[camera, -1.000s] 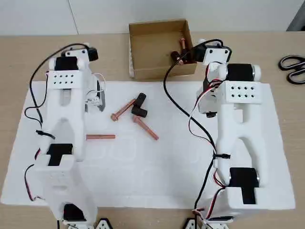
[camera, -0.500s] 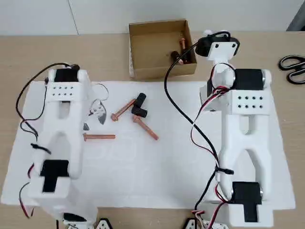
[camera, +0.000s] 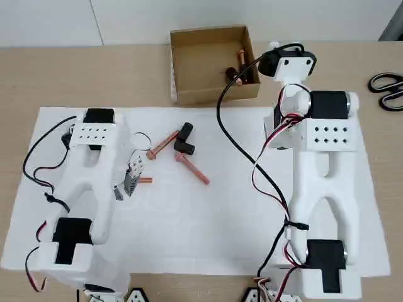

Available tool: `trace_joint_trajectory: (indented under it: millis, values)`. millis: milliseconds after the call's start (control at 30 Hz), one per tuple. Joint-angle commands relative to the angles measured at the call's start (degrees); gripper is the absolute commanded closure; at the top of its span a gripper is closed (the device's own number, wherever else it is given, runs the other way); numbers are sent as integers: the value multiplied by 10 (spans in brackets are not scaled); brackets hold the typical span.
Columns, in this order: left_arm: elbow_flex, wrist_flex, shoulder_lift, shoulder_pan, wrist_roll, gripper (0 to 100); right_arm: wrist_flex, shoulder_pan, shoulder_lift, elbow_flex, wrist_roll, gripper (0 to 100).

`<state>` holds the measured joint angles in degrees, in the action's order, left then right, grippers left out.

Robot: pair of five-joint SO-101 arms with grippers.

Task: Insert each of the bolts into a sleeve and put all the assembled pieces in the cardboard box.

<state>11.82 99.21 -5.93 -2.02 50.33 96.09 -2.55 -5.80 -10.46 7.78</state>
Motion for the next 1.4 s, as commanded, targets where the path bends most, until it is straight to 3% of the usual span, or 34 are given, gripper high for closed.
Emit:
trace_joint_trajectory:
  millis: [0,133,433,667,1000,1367]
  values:
    - [-28,-4,3,-4,4,945,3,0,-32,-28,-2,994]
    - [-29,-5,-2,-4,4,937,3,0,-32,-28,-2,994]
    - [-29,-41,-3,-5,5,789,3,0,-32,-28,-3,994]
    - [-1,-101,-3,-8,33,789,3,0,-32,-28,-3,994]
    - [76,-172,-3,-65,33,790,0,0,-32,-28,-3,994]
    - [130,-238,-3,-65,34,799,2,0,-32,-28,-3,994]
